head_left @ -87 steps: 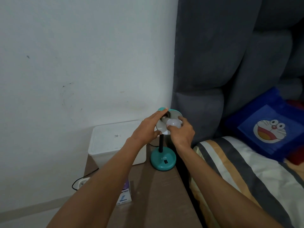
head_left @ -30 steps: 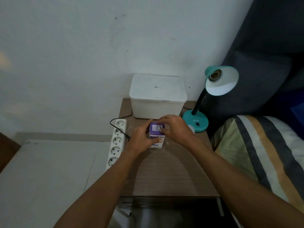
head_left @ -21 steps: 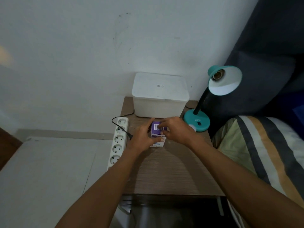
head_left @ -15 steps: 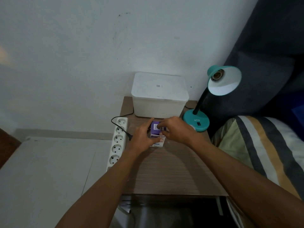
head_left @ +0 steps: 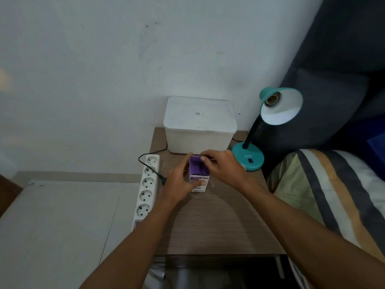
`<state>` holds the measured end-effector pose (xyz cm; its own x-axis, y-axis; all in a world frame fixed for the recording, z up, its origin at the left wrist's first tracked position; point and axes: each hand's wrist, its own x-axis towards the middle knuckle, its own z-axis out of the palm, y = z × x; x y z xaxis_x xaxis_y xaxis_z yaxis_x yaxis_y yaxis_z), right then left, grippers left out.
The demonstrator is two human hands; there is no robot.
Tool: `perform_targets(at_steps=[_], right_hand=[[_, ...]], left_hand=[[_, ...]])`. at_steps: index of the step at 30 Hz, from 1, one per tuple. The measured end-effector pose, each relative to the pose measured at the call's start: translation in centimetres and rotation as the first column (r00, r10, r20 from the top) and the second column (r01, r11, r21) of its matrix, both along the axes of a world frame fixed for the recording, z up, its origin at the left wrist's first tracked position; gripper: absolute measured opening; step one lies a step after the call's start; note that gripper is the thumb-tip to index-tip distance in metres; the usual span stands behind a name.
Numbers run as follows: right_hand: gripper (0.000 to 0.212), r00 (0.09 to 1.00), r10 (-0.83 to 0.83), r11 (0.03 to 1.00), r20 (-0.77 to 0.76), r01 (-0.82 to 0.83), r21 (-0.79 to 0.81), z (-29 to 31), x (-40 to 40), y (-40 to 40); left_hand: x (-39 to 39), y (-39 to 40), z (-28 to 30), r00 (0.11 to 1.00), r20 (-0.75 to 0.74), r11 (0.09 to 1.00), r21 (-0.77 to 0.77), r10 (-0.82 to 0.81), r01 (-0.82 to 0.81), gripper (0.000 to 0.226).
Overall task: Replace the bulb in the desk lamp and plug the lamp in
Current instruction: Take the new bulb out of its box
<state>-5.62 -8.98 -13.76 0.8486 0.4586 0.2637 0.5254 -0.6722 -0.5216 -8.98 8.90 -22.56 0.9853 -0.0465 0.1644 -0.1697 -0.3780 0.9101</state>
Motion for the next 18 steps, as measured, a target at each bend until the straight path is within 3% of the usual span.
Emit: perform_targets(at_steps=[4,7,10,12,14,16,18], right_hand=[[0.022,0.985,-0.168,0.981,-0.043,0.171,0.094,0.4,1.0,0.8],[0.019,0.927,-0.359,0.908,-0.106,0.373,0.19,0.6,1.8,1.6],[0.015,0.891,-0.453,0.878,0.0,0.447,0.172,0.6,1.6,2.1],[0.015,0.93,-0.359,0.931,0.077,0.352,0.094,0.3,1.2,2.0],[0.013,0.977,-0.208,0.975,0.042,0.21,-0.071,0.0,0.7,1.4],[0.013,0.995,-0.1,0.965,0.013,0.1,-0.244,-0.4,0.2,1.0],[0.017,0.999,-0.047,0.956,0.001,0.045,-0.291,-0.4,-0.1,0.9]], left_hand=[[-0.4,0.0,0.3,1.0,0.009,0.999,-0.033,-0.001,0.001,0.098],[-0.6,-0.3,0.2,1.0,0.03,1.0,0.005,0.003,-0.003,0.09],[-0.4,0.0,0.2,0.999,0.053,0.996,0.092,0.001,-0.005,0.085],[-0.1,0.4,0.2,0.999,0.05,0.994,0.111,-0.009,0.004,0.09],[0.1,0.5,0.3,0.999,0.044,0.993,0.119,-0.018,0.013,0.098],[0.1,0.5,0.2,0.999,0.033,0.995,0.103,-0.021,0.017,0.104],[0.0,0.4,0.3,0.999,0.023,0.996,0.089,-0.027,0.025,0.107]])
